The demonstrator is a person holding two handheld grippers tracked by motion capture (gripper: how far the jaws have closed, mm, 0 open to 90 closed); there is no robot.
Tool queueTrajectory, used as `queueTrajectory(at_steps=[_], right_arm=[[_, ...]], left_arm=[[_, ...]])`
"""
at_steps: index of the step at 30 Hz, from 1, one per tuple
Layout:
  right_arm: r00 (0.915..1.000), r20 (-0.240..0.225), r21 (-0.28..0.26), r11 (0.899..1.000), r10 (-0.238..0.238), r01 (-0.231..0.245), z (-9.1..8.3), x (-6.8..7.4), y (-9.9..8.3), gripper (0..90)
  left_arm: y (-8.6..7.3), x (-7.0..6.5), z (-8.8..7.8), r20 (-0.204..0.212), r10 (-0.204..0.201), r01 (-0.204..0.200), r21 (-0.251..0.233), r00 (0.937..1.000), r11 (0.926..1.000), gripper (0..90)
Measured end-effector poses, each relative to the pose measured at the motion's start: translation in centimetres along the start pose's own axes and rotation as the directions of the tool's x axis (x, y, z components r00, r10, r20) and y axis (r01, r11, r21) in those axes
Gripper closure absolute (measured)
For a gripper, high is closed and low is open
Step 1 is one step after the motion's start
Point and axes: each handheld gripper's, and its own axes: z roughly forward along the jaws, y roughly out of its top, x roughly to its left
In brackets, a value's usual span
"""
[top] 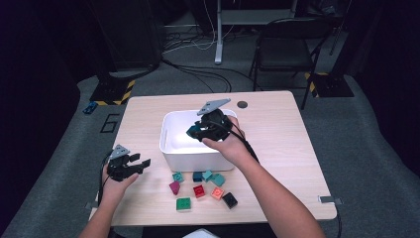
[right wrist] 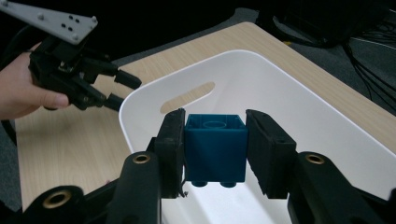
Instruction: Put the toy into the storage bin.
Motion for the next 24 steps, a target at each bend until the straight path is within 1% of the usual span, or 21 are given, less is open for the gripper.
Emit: queueTrajectory(at_steps=[3,6,7,10,11,13,15,17,18,19,21,22,24], right_arm=[[0.9999,-0.017,-0.014,1.0,0.0,-0.001,1.0,-0.3,0.6,58.6],[0.9992,-0.039,-0.022,1.0,-0.007,0.006,2.1,-0.5,1.0,58.6],[0.9991,-0.039,-0.026,1.0,-0.013,0.012,2.5,-0.7,1.1,58.6],[0.9985,-0.053,-0.028,1.0,-0.008,0.007,3.8,-0.9,1.3,58.6],[0.9981,-0.056,-0.025,0.999,-0.023,0.022,4.2,-1.0,1.4,58.6],[0.998,-0.055,-0.012,0.999,-0.031,0.031,5.1,-1.1,1.5,58.6],[0.9977,-0.053,-0.004,0.999,-0.043,0.043,6.1,-1.3,1.5,58.6],[0.9975,-0.057,0.002,0.999,-0.041,0.041,6.9,-1.5,1.4,58.5],[0.9975,-0.057,0.002,0.999,-0.041,0.041,6.9,-1.5,1.4,58.5],[0.9981,-0.055,0.014,0.999,-0.03,0.031,7.8,-1.8,1.3,58.5],[0.9982,-0.055,0.022,0.999,-0.025,0.026,8.4,-1.9,1.2,58.6],[0.9982,-0.054,0.024,0.999,-0.028,0.029,8.7,-2.0,1.1,58.6],[0.9984,-0.053,0.026,0.999,-0.022,0.024,9.0,-2.0,1.1,58.5]], left_arm=[[0.0,0.1,0.0,0.001,0.0,0.0,0.001,1.0,1.0,41.5],[0.0,0.1,0.0,-0.001,0.001,-0.001,0.001,1.0,1.0,41.5],[0.0,0.1,0.0,0.0,0.004,-0.004,0.003,1.0,1.0,41.6],[0.0,0.0,0.1,0.002,0.008,-0.008,0.004,1.0,1.0,41.7],[0.0,0.0,0.1,0.005,0.011,-0.011,0.004,0.9999,0.9999,41.7],[0.0,-0.1,0.3,0.002,0.011,-0.011,-0.007,0.9999,0.9999,41.7],[0.0,-0.1,0.2,0.003,0.011,-0.011,-0.004,0.9999,0.9999,41.8],[0.0,0.0,0.3,0.006,0.012,-0.012,-0.006,0.9999,0.9999,41.8],[0.0,0.0,0.3,0.006,0.012,-0.012,-0.006,0.9999,0.9999,41.7],[0.0,0.0,0.2,0.008,0.011,-0.011,-0.001,0.9999,0.9999,41.8],[0.0,0.1,0.2,0.007,0.009,-0.009,-0.008,0.9999,0.9999,41.8],[0.0,0.1,0.1,0.009,0.008,-0.008,0.003,0.9999,1.0,41.8],[0.0,0.1,0.1,0.009,0.007,-0.007,0.002,0.9999,1.0,41.8]])
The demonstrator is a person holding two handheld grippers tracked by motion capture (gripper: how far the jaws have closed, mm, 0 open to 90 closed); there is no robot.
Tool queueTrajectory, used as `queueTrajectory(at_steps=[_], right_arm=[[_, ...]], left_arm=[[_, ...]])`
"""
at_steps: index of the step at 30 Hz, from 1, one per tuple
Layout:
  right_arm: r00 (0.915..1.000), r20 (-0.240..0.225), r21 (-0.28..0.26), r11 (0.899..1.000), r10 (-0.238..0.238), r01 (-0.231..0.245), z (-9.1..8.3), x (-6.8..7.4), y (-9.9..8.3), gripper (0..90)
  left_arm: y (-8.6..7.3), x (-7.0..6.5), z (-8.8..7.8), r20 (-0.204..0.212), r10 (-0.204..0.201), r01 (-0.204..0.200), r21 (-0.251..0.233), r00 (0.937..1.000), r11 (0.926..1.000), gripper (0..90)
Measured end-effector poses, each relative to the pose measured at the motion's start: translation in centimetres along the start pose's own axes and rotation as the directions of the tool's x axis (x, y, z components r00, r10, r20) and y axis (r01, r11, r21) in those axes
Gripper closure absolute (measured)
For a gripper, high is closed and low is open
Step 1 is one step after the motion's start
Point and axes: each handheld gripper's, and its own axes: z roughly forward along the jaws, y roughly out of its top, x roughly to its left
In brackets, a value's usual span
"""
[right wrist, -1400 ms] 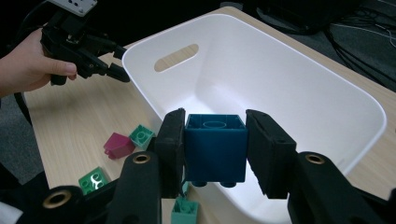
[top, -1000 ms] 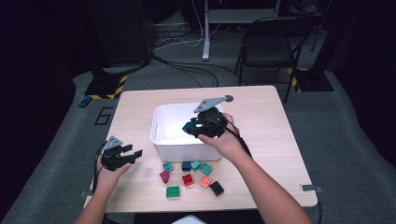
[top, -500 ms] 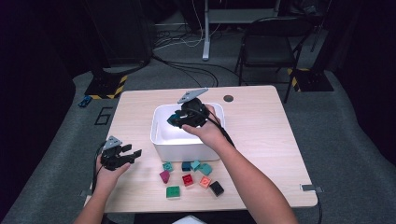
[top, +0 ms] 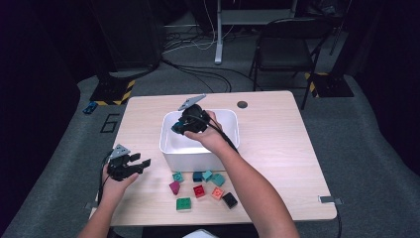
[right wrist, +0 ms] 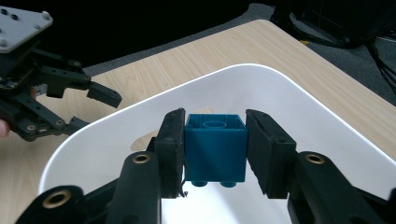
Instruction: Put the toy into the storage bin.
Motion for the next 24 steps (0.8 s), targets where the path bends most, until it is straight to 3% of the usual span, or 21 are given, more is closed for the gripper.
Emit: queueTrajectory(at_steps=[4,10,13,19,24], right_arm=[[1.0,0.0,0.016,1.0,-0.001,0.001,0.7,-0.1,0.0,58.5],[0.9998,0.008,0.088,0.996,-0.016,0.015,1.6,-0.2,-0.4,56.0],[0.9999,0.007,0.088,0.996,-0.012,0.012,1.6,-0.3,-0.4,53.3],[0.9999,0.01,0.064,0.998,-0.008,0.008,0.4,-0.2,-0.2,52.5],[0.9994,0.001,0.019,0.999,-0.034,0.034,-2.1,0.5,0.3,52.4]], left_arm=[[0.0,0.0,0.1,-0.002,0.001,-0.001,-0.008,1.0,1.0,41.8],[0.0,0.0,0.0,-0.001,-0.002,0.002,-0.003,1.0,1.0,41.7],[0.0,0.1,0.0,0.0,-0.003,0.003,-0.004,1.0,1.0,41.8],[0.0,0.1,0.0,-0.002,-0.003,0.003,-0.004,1.0,1.0,41.8],[0.0,0.1,0.0,-0.007,-0.005,0.005,-0.003,1.0,1.0,41.8]])
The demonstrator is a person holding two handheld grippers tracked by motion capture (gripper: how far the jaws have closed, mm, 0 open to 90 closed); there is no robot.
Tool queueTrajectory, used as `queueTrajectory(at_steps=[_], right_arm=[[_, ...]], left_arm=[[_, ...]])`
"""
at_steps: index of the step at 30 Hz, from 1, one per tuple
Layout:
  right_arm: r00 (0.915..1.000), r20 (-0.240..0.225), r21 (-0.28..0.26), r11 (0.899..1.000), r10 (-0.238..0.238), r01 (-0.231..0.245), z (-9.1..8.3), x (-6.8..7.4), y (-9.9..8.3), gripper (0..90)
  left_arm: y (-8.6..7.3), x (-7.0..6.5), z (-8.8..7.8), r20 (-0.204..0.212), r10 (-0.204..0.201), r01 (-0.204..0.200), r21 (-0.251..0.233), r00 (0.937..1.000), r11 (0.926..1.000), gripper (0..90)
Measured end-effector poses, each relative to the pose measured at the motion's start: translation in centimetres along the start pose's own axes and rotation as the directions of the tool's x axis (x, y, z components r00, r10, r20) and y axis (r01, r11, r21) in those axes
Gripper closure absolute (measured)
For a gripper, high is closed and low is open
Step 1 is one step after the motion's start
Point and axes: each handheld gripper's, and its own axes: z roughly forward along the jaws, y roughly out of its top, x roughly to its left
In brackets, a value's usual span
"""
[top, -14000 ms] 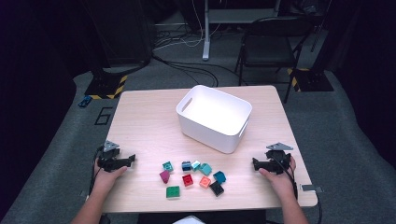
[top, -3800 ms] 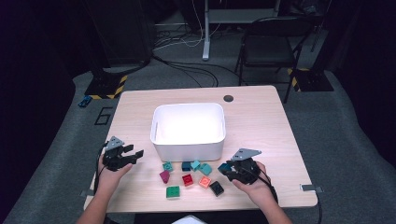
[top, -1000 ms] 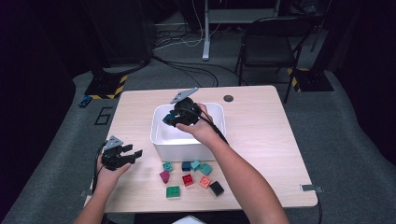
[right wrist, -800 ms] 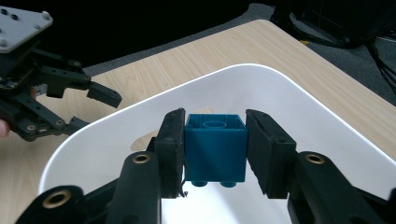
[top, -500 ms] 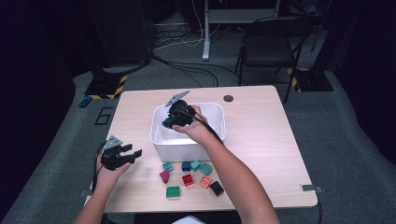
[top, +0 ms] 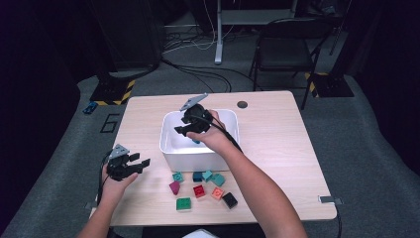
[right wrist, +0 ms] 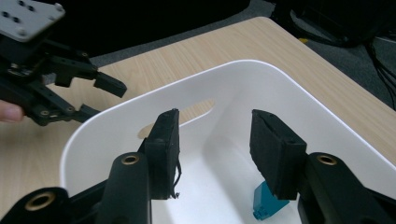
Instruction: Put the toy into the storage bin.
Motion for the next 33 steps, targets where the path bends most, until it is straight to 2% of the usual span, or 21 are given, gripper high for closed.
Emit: queueTrajectory(at_steps=[7,8,11,15,17,24,30,33], right_arm=[[0.9993,-0.015,-0.036,0.999,-0.034,0.034,-3.0,1.4,0.0,52.7],[0.9992,-0.017,-0.042,0.998,-0.037,0.036,-3.4,1.6,-0.1,52.7],[0.9991,-0.025,-0.063,0.998,-0.033,0.032,-4.6,2.1,-0.4,52.7],[0.9987,-0.027,-0.075,0.996,-0.044,0.042,-5.9,2.7,-0.9,53.0],[0.9985,-0.026,-0.079,0.996,-0.047,0.045,-6.3,2.8,-1.1,53.1],[0.9979,-0.039,-0.1,0.994,-0.051,0.047,-8.6,3.9,-3.1,53.1],[0.9977,-0.045,-0.103,0.994,-0.05,0.045,-9.5,4.8,-4.6,53.1],[0.9968,-0.047,-0.101,0.993,-0.064,0.059,-9.9,5.7,-6.1,53.1]], left_arm=[[0.0,0.0,0.1,-0.002,0.005,-0.005,0.006,1.0,1.0,41.7],[-0.1,0.0,0.2,-0.006,0.003,-0.003,-0.005,1.0,1.0,41.7],[0.0,0.0,0.0,-0.005,0.004,-0.004,0.007,1.0,1.0,41.7],[-0.1,-0.1,0.2,-0.009,0.003,-0.003,-0.004,1.0,1.0,41.7],[0.0,0.0,0.1,-0.005,0.004,-0.004,0.008,1.0,1.0,41.7],[-0.1,0.0,0.1,-0.011,-0.003,0.003,-0.002,0.9999,1.0,41.7],[-0.1,-0.1,0.1,-0.013,-0.004,0.004,-0.002,0.9999,1.0,41.7],[-0.1,-0.1,0.1,-0.011,-0.002,0.002,0.01,0.9999,1.0,41.7]])
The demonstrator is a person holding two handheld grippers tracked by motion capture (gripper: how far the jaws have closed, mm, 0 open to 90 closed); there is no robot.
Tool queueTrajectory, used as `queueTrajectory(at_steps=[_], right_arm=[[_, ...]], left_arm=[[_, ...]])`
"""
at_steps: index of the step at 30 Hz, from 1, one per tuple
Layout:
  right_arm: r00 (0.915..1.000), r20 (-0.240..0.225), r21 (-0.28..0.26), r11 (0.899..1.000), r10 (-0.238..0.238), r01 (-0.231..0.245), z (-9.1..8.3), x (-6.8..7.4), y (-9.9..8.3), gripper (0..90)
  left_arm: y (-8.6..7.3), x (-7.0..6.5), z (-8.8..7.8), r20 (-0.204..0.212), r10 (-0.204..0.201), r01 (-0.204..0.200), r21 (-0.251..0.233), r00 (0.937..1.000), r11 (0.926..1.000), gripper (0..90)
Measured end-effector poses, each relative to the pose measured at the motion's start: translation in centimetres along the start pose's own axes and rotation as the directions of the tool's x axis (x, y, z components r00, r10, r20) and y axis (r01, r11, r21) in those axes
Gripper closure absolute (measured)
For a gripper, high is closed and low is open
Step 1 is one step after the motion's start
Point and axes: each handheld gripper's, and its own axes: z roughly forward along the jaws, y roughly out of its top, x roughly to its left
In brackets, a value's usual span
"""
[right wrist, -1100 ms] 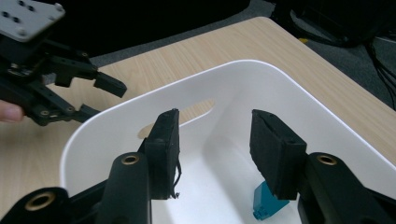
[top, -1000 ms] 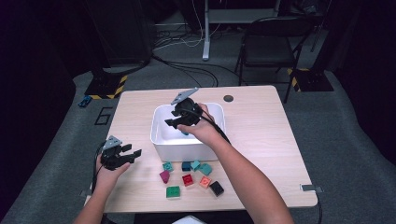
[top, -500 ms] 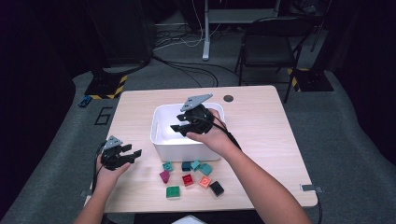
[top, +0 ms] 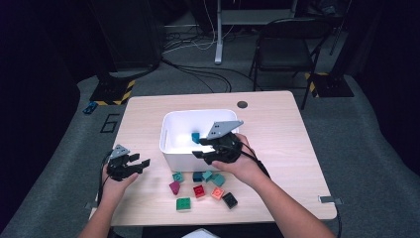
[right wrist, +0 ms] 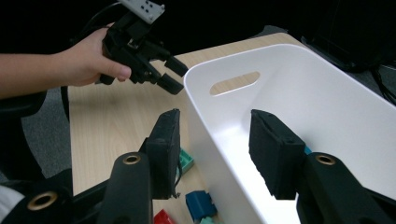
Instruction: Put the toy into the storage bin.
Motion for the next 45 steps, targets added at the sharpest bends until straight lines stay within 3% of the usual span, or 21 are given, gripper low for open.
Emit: queueTrajectory(at_steps=[10,12,21,32,45], right_arm=[[0.9999,0.011,0.0,1.0,0.01,-0.01,-0.3,1.3,-3.0,53.9],[0.9992,0.015,-0.003,0.999,0.038,-0.038,-0.2,1.6,-4.1,54.4],[0.9962,0.054,0.023,0.997,0.068,-0.069,1.0,2.0,-7.5,54.1],[0.9865,0.082,0.042,0.989,0.141,-0.145,2.3,1.5,-11.3,54.9],[0.9747,0.133,0.088,0.977,0.18,-0.192,3.7,0.5,-14.4,53.2]], left_arm=[[0.0,0.0,0.0,-0.007,-0.004,0.004,-0.009,1.0,0.9999,41.7],[-0.1,0.0,0.0,-0.006,-0.004,0.004,-0.008,1.0,1.0,41.7],[0.0,0.0,-0.1,-0.005,-0.004,0.004,0.003,1.0,1.0,41.7],[-0.1,0.0,-0.1,-0.003,-0.009,0.009,-0.004,1.0,0.9999,41.7],[-0.2,0.1,-0.1,-0.003,-0.01,0.01,-0.003,1.0,0.9999,41.8]])
